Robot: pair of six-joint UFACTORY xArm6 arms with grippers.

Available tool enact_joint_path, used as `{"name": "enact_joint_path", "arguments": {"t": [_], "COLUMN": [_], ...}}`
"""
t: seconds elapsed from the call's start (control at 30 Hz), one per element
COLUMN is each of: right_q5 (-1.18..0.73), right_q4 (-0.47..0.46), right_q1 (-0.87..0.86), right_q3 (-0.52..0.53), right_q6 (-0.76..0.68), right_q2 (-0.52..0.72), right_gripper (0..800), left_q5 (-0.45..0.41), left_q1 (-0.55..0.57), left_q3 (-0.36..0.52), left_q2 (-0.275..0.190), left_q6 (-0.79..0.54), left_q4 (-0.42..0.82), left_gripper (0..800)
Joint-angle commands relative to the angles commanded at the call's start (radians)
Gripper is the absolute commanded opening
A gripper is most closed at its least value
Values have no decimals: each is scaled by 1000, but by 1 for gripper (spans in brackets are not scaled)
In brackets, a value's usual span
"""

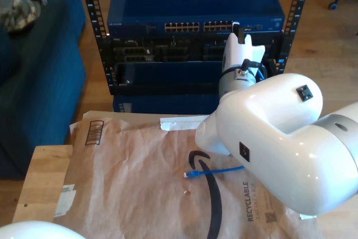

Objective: Grab the cable and plug it in

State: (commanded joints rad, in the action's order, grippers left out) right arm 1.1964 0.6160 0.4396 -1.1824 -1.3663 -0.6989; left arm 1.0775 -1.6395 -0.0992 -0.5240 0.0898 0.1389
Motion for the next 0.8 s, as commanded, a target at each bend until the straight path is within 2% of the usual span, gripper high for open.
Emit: {"name": "enact_joint_path", "arguments": {"t": [0.07,0.17,0.3,0.47,0.6,0.67,0.8], "right_q5": [0,2,2,-5,-46,-109,-233], "right_q4": [-12,-29,-32,-58,-166,-242,-359], "right_q1": [-2,2,6,6,3,-6,-86], "right_q3": [23,38,94,229,333,393,502], "right_q6": [0,0,0,0,0,0,5], "right_q2": [8,23,64,181,281,331,466], "right_gripper": [212,290,330,392,435,519,570], "left_q5": [0,0,0,0,0,0,0], "left_q1": [0,0,0,0,0,0,0], "left_q3": [0,0,0,0,0,0,0], "left_q2": [0,0,0,0,0,0,0], "left_q6": [0,0,0,0,0,0,0], "left_q4": [0,0,0,0,0,0,0], "left_gripper": [800,800,800,800,800,800,800]}}
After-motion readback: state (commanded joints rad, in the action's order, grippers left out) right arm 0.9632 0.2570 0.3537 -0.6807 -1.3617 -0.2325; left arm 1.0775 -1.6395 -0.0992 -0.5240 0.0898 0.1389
